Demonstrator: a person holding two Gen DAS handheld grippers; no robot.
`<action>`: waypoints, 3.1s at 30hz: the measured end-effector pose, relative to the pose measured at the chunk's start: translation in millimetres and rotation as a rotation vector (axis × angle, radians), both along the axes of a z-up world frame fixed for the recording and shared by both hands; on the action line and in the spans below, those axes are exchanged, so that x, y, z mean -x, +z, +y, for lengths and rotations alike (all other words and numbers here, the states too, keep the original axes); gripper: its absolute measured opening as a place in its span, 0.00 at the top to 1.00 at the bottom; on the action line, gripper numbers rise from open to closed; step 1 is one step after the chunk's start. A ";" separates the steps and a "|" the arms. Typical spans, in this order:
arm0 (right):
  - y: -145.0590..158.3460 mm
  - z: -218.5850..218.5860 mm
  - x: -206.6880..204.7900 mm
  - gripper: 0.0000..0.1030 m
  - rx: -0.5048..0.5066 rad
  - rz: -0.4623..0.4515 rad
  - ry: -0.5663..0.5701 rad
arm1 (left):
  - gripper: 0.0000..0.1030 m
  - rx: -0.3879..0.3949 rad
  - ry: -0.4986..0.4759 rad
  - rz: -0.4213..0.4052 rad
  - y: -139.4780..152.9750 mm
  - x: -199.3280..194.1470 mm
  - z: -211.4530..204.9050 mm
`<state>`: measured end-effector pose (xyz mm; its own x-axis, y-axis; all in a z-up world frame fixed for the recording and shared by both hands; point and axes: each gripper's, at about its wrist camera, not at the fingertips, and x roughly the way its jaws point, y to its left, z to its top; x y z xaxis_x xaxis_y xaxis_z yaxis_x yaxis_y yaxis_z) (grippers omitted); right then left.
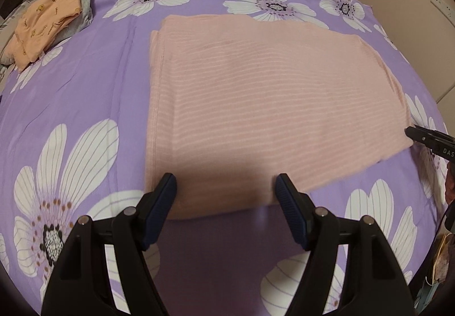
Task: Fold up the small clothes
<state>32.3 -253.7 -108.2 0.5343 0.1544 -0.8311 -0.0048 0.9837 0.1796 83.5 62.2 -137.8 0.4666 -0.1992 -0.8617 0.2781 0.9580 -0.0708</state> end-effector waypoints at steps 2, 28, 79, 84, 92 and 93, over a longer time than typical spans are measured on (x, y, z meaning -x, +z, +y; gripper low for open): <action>0.4 -0.3 2.7 0.60 0.002 0.004 -0.006 | 0.30 -0.002 0.003 0.000 0.6 2.7 0.0; 21.0 -7.9 37.5 0.60 -0.023 -0.022 -0.071 | 0.25 0.087 0.143 0.087 2.2 34.2 30.3; 24.4 133.1 -86.8 0.60 -0.150 -0.061 0.201 | 0.82 0.601 0.255 0.200 -16.1 -69.4 46.6; 24.6 149.9 -123.0 0.73 -0.126 -0.069 0.181 | 0.85 0.525 0.226 0.165 -14.5 -66.8 45.6; 2.4 166.0 -159.7 0.86 -0.029 0.009 0.161 | 0.86 0.403 0.184 0.109 -4.2 -67.6 31.7; 3.7 166.6 -158.6 0.86 -0.025 0.007 0.163 | 0.86 0.395 0.184 0.110 -4.2 -68.7 30.5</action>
<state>190.9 -87.1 -104.5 0.4945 0.2590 -0.8297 -0.1623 0.9653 0.2046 152.2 92.7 -142.0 0.4351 -0.4449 -0.7828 0.0758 0.8844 -0.4606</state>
